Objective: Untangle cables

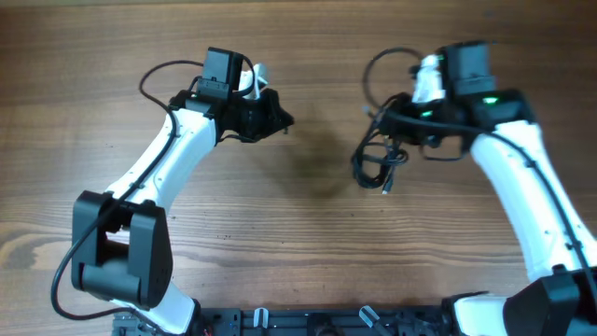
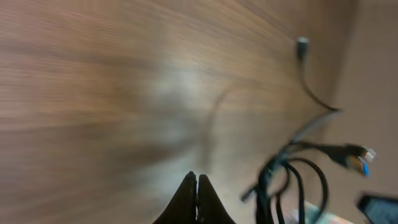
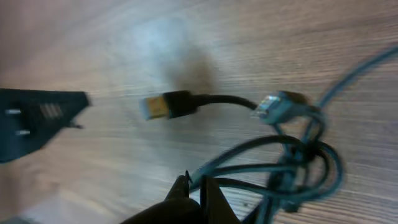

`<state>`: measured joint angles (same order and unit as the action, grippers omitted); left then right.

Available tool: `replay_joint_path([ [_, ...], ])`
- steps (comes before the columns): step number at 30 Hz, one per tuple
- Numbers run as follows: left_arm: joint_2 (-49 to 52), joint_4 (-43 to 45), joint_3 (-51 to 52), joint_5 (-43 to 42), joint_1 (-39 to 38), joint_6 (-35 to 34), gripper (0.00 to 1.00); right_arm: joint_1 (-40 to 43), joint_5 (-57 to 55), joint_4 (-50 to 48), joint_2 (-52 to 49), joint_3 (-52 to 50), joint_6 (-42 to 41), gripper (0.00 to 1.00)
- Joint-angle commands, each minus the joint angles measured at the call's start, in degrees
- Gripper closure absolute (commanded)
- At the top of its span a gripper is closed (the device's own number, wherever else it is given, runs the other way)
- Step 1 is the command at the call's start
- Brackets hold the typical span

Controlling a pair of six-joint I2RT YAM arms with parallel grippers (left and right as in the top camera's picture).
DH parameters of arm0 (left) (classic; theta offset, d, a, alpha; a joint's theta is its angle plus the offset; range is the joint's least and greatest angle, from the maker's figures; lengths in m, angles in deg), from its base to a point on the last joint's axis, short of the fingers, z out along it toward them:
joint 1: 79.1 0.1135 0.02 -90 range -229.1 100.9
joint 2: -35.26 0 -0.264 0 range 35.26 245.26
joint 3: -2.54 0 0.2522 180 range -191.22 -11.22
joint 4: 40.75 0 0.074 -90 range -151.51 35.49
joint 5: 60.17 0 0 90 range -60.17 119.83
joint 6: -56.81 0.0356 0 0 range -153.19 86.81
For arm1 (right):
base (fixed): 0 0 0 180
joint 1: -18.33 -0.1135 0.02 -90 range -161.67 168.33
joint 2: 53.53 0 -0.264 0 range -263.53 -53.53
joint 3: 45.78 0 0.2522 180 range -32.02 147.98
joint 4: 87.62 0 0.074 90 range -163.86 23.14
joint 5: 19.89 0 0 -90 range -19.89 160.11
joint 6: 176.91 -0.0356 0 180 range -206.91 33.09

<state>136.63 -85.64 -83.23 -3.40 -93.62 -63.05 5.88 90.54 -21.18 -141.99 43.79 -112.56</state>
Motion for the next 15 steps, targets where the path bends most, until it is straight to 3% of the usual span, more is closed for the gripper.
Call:
replay_joint_path([
  [1, -0.1, -0.7, -0.1, 6.5, 0.2, 6.4, 0.96, -4.5, -11.9, -1.4, -4.4, 0.4, -4.8, 0.95],
  [9, -0.1, -4.7, -0.1, 7.0, 0.2, 13.7, 0.96, -5.0, -13.0, -4.0, -16.4, 0.4, -3.0, 0.91],
  [10, -0.1, -5.0, -0.1, 7.0, 0.2, 14.4, 0.96, -5.0, -13.2, -4.3, -17.5, 0.4, -2.9, 0.86],
  [13, -0.1, -5.6, -0.1, 7.0, 0.2, 14.7, 0.96, -4.4, -14.1, -4.9, -18.9, 0.5, -2.8, 0.57],
  [15, -0.1, -6.2, -0.1, 7.0, 0.1, 14.7, 0.96, -3.1, -12.6, -5.2, -18.9, 1.1, -1.6, 0.45],
])
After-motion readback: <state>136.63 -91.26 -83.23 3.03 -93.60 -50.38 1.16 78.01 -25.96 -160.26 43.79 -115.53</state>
